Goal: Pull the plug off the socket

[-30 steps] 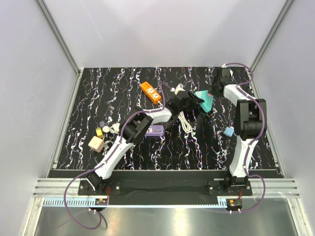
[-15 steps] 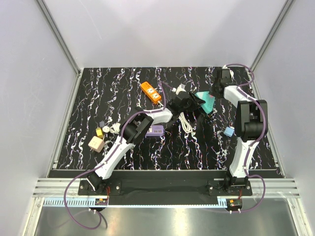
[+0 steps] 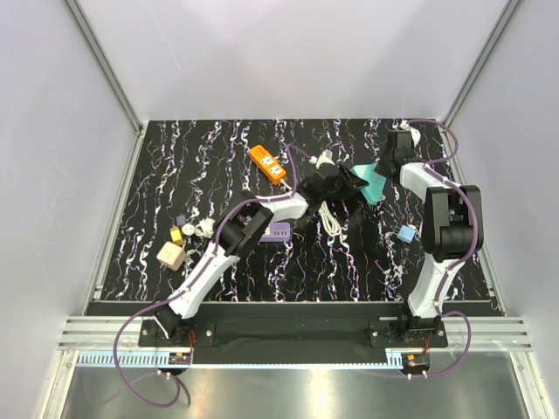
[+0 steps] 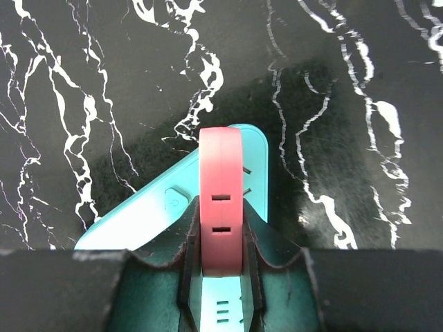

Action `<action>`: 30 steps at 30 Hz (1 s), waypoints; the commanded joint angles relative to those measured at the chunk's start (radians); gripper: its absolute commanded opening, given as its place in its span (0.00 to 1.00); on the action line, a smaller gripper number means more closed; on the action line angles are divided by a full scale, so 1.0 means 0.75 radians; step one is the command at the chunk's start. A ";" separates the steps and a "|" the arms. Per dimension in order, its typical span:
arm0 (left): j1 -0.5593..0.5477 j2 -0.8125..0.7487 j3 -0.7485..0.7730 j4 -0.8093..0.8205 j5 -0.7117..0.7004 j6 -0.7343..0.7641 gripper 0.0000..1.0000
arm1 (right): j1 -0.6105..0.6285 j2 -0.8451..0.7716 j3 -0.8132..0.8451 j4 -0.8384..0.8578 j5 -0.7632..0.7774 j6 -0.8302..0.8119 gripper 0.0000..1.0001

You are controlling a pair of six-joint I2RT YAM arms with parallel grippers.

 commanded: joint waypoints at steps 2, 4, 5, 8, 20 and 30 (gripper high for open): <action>0.033 0.021 0.019 -0.125 -0.097 0.033 0.00 | -0.004 -0.189 -0.035 0.226 0.113 -0.023 0.00; 0.033 0.021 0.021 -0.125 -0.095 0.033 0.00 | -0.004 -0.211 -0.060 0.258 0.113 -0.033 0.00; 0.035 0.021 0.021 -0.125 -0.097 0.033 0.00 | -0.004 -0.220 -0.066 0.269 0.117 -0.035 0.00; 0.035 0.021 0.021 -0.125 -0.095 0.035 0.00 | -0.006 -0.242 -0.083 0.297 0.137 -0.046 0.00; 0.033 0.027 0.046 -0.168 -0.095 0.027 0.00 | -0.006 -0.238 -0.082 0.334 0.142 -0.050 0.00; 0.055 0.035 0.032 -0.146 -0.048 -0.063 0.00 | -0.006 -0.324 -0.219 0.494 0.138 -0.033 0.00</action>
